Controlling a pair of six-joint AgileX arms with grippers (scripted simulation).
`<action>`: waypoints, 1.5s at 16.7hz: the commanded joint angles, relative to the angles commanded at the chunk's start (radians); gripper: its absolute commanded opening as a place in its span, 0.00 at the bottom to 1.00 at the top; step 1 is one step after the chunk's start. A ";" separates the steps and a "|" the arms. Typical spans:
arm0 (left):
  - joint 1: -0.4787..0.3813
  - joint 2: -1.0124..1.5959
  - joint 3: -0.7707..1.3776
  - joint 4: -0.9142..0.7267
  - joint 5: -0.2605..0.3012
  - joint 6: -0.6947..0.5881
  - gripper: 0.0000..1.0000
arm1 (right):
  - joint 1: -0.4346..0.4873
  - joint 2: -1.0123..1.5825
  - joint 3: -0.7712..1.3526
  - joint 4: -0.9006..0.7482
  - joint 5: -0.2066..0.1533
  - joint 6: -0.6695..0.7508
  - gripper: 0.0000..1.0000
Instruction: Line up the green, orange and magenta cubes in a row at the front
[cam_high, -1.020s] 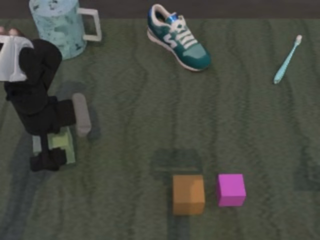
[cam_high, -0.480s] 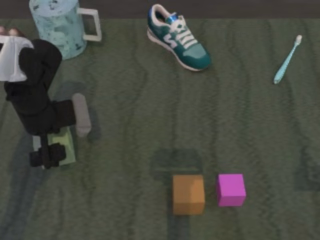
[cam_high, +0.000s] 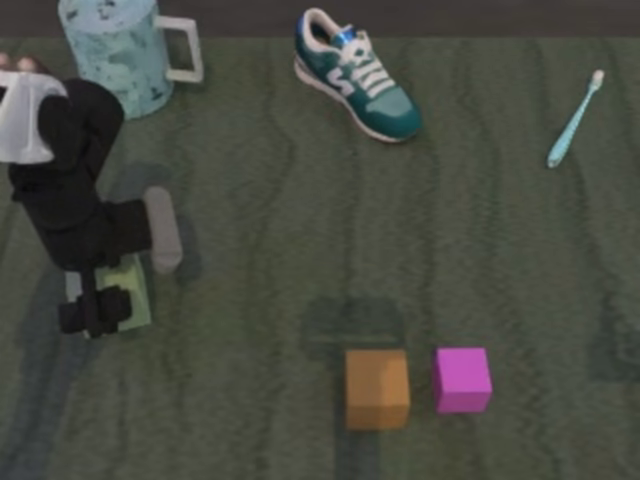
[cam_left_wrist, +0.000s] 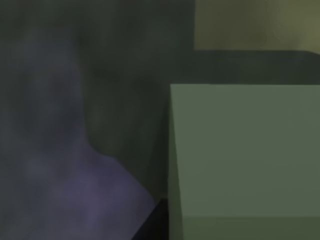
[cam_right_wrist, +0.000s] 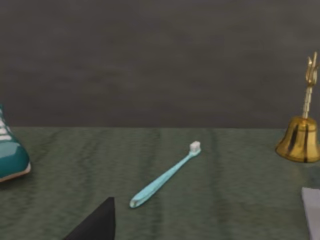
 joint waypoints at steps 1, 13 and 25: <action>0.000 0.000 0.000 0.000 0.000 0.000 0.00 | 0.000 0.000 0.000 0.000 0.000 0.000 1.00; 0.018 -0.117 0.154 -0.270 0.002 -0.007 0.00 | 0.000 0.000 0.000 0.000 0.000 0.000 1.00; -0.314 -0.210 0.080 -0.304 0.006 -0.143 0.00 | 0.000 0.000 0.000 0.000 0.000 0.000 1.00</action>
